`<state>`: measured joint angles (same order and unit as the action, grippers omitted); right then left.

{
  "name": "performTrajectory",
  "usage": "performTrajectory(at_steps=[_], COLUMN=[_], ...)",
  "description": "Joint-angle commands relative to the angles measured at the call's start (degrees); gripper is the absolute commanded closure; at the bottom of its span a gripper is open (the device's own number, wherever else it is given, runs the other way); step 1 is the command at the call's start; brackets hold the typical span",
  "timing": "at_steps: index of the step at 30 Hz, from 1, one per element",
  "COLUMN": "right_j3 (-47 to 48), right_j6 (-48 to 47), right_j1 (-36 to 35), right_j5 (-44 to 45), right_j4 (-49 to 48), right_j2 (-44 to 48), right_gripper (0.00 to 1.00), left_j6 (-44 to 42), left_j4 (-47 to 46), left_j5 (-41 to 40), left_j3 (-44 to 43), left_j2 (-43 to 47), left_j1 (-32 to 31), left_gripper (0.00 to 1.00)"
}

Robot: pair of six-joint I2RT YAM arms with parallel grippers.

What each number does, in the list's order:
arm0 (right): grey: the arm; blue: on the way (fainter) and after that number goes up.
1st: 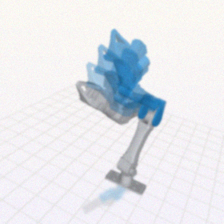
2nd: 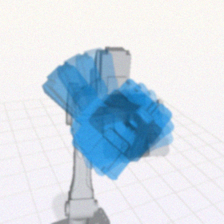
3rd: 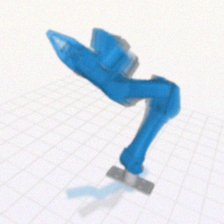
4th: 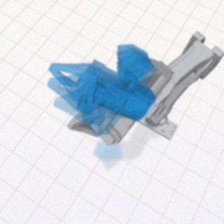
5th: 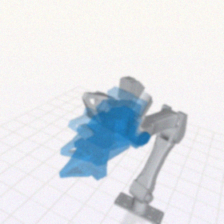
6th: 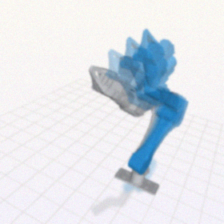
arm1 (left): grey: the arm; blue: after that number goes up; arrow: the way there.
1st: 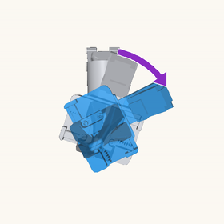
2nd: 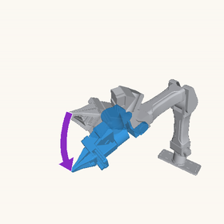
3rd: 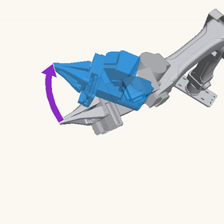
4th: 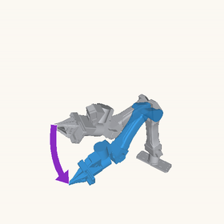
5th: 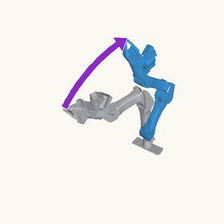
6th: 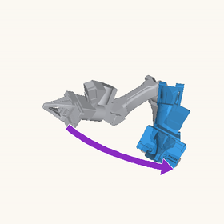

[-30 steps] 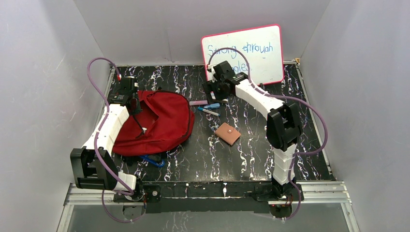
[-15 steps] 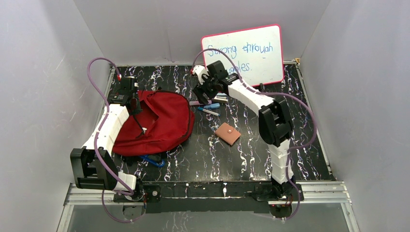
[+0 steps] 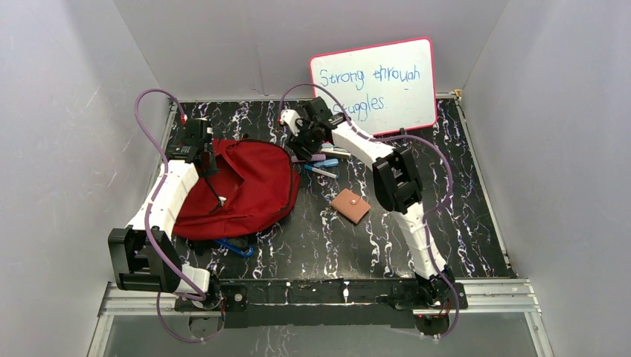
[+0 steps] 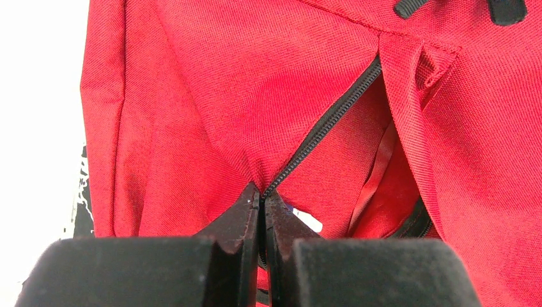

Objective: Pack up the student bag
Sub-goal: Pick up the stationery from the center of the board.

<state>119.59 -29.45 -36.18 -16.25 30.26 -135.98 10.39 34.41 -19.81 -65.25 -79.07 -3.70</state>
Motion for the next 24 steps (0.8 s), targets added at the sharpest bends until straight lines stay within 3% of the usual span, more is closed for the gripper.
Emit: performTrajectory(at_steps=[1,11,24], right_j3=[4.45,4.29,4.32], right_j6=[-2.73,-3.64,-4.43], right_j1=[-1.12,-1.33,-1.32], right_j5=[-0.1,0.79,2.92], right_j4=[2.31,3.57,4.29], right_j2=[-2.56,-4.42,-6.2], right_gripper=[0.32,0.36,0.5], left_j6=[-0.37,-0.29,-0.51], left_j4=[0.84,0.88,1.33], left_j5=[0.06,0.17,0.35], left_j3=[-1.17,-1.13,-1.75], left_j2=[2.25,1.99,2.05], left_j1=[0.36,0.36,0.36], left_gripper=[1.0,1.0,1.0])
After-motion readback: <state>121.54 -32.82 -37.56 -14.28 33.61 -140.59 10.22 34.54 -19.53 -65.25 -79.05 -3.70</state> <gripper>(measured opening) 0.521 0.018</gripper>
